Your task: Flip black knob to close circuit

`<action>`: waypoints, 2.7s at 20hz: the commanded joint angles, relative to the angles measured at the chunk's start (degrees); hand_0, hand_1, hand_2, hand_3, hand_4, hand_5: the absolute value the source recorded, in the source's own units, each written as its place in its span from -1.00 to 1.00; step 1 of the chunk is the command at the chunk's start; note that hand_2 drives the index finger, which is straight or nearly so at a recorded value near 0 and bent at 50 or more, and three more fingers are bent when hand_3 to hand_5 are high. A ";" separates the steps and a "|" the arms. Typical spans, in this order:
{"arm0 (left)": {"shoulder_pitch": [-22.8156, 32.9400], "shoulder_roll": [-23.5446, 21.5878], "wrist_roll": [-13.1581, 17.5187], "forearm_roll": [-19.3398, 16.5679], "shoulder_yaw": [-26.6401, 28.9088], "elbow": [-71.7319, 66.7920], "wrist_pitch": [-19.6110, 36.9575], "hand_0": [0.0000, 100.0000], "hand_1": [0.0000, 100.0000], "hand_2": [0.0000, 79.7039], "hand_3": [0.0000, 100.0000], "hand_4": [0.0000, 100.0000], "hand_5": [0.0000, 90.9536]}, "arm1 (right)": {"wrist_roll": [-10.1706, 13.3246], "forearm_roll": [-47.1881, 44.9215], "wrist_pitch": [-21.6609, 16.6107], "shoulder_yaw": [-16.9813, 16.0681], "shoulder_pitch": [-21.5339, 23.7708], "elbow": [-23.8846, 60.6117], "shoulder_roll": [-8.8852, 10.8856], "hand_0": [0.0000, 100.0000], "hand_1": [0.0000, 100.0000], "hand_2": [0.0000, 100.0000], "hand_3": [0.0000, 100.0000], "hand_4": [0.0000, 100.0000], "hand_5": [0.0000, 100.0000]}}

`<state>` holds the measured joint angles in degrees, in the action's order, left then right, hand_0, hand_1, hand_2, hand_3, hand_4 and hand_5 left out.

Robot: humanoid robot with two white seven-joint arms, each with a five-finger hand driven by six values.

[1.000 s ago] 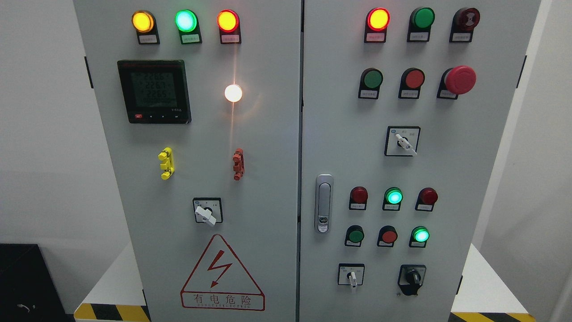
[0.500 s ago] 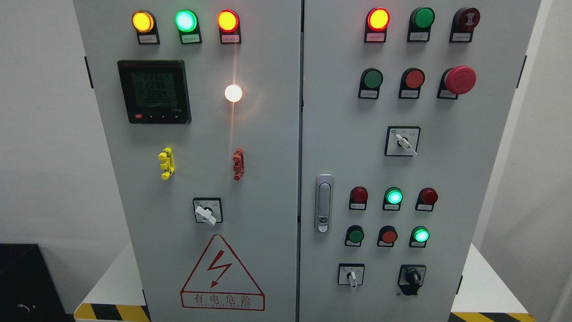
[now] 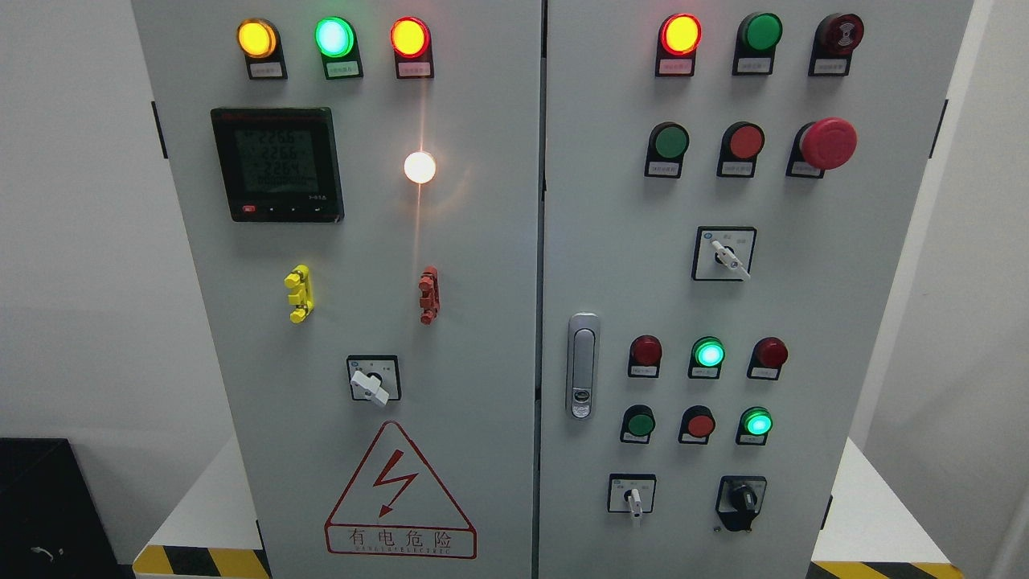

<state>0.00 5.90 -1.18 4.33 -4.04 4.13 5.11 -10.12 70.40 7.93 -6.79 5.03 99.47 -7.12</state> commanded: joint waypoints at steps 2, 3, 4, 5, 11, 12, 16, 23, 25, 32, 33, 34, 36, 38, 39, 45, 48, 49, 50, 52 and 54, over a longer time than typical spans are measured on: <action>0.35 -0.01 0.03 -0.02 0.00 0.00 -0.02 -0.76 0.11 -1.00 -1.00 -1.00 -1.00 | -1.74 5.09 0.76 -0.33 -4.94 4.86 -0.27 -1.00 -1.00 0.84 1.00 0.93 0.97; 0.35 -0.01 0.03 -0.02 0.00 0.00 -0.02 -0.76 0.11 -1.00 -1.00 -1.00 -1.00 | -2.53 5.44 1.73 -0.16 -5.73 4.86 -0.27 -1.00 -1.00 0.85 1.00 0.94 0.99; 0.35 -0.01 0.03 -0.02 0.00 0.00 -0.02 -0.76 0.11 -1.00 -1.00 -1.00 -1.00 | -2.89 5.62 2.52 0.02 -6.52 4.86 -0.27 -1.00 -1.00 0.85 1.00 0.95 1.00; 0.35 0.08 0.03 -0.02 0.00 0.00 -0.02 -0.76 0.11 -1.00 -1.00 -1.00 -1.00 | -3.07 6.23 2.61 0.11 -7.31 4.60 -0.27 -1.00 -1.00 0.85 1.00 0.95 1.00; 0.35 -0.01 0.03 -0.02 0.00 0.00 -0.02 -0.76 0.11 -1.00 -1.00 -1.00 -1.00 | -3.24 9.75 4.10 0.19 -11.88 1.52 -0.44 -1.00 -1.00 0.85 1.00 0.96 1.00; 0.35 0.08 0.03 -0.02 0.00 0.00 -0.02 -0.76 0.11 -1.00 -1.00 -1.00 -1.00 | -3.33 9.75 4.80 0.28 -12.50 1.43 -0.35 -1.00 -1.00 0.85 1.00 0.96 1.00; 0.35 -0.01 0.03 -0.02 0.00 0.00 -0.02 -0.76 0.11 -1.00 -1.00 -1.00 -1.00 | -3.24 11.68 4.99 0.46 -13.64 0.99 -0.44 -1.00 -1.00 0.86 1.00 0.96 1.00; 0.35 -0.01 0.03 -0.02 0.00 0.00 -0.02 -0.76 0.11 -1.00 -1.00 -1.00 -1.00 | -3.15 14.50 4.55 -0.07 -15.67 -0.33 -0.44 -1.00 -1.00 0.85 1.00 0.96 1.00; 0.35 0.08 0.03 -0.02 0.00 0.00 -0.02 -0.76 0.11 -1.00 -1.00 -1.00 -1.00 | -3.24 14.50 4.72 -0.42 -16.11 -0.59 -0.44 -1.00 -1.00 0.85 1.00 0.96 1.00; 0.35 -0.01 0.03 -0.02 0.00 0.00 -0.02 -0.76 0.11 -1.00 -1.00 -1.00 -1.00 | -3.24 14.50 4.99 -1.30 -17.51 -1.38 -0.44 -1.00 -1.00 0.85 1.00 0.96 1.00; 0.35 -0.01 0.03 -0.02 0.00 0.00 -0.02 -0.76 0.11 -1.00 -1.00 -1.00 -1.00 | -3.24 14.50 4.99 -1.47 -17.69 -1.38 -0.44 -1.00 -1.00 0.85 1.00 0.96 1.00; 0.35 -0.01 0.03 -0.02 0.00 0.00 -0.02 -0.76 0.11 -1.00 -1.00 -1.00 -1.00 | -3.33 14.33 5.07 -1.47 -17.86 -1.38 -0.44 -1.00 -1.00 0.85 1.00 0.96 1.00; 0.35 -0.01 0.03 -0.02 0.00 0.00 -0.02 -0.76 0.11 -1.00 -1.00 -1.00 -1.00 | -3.33 14.24 5.07 -1.47 -18.22 -1.38 -0.44 -1.00 -1.00 0.85 1.00 0.97 1.00; 0.35 -0.01 0.03 -0.02 0.00 0.00 -0.02 -0.76 0.11 -1.00 -1.00 -1.00 -1.00 | -3.24 14.24 5.16 -1.47 -18.57 -1.47 -0.44 -1.00 -1.00 0.85 1.00 0.97 1.00; 0.35 -0.01 0.03 -0.02 0.00 0.00 -0.02 -0.76 0.11 -1.00 -1.00 -1.00 -1.00 | -3.24 14.24 5.16 -1.56 -18.66 -1.56 -0.44 -1.00 -1.00 0.85 1.00 0.97 1.00; 0.35 -0.01 0.03 -0.02 0.00 0.00 -0.02 -0.76 0.11 -1.00 -1.00 -1.00 -1.00 | -2.98 14.24 5.16 -2.44 -18.74 -2.26 -0.44 -1.00 -1.00 0.85 1.00 0.97 1.00; 0.35 -0.01 0.03 0.07 0.00 0.00 -0.02 -0.76 0.11 -1.00 -1.00 -1.00 -1.00 | -2.98 14.24 5.16 -3.06 -18.92 -2.35 -0.44 -1.00 -1.00 0.85 1.00 0.97 1.00; 0.35 -0.01 0.03 -0.02 0.00 0.00 -0.02 -0.76 0.11 -1.00 -1.00 -1.00 -1.00 | -2.89 14.24 5.16 -3.23 -18.92 -2.52 -0.44 -1.00 -1.00 0.85 1.00 0.97 1.00; 0.35 -0.01 0.03 -0.02 0.00 0.00 -0.02 -0.76 0.11 -1.00 -1.00 -1.00 -1.00 | -2.89 14.24 5.16 -3.58 -18.92 -2.61 -0.44 -1.00 -1.00 0.84 1.00 0.97 1.00; 0.35 -0.01 0.03 -0.02 0.00 0.00 -0.02 -0.76 0.11 -1.00 -1.00 -1.00 -1.00 | -2.89 14.24 5.16 -3.76 -19.01 -2.61 -0.35 -1.00 -1.00 0.84 1.00 0.97 1.00; 0.35 -0.01 0.03 -0.02 0.00 0.00 -0.02 -0.76 0.11 -1.00 -1.00 -1.00 -1.00 | -2.72 14.15 5.07 -4.02 -19.01 -2.61 -0.35 -1.00 -1.00 0.84 1.00 0.97 1.00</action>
<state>0.00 5.90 -1.18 4.32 -4.04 4.13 5.11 -13.00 84.63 13.07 -9.34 -13.78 97.53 -7.55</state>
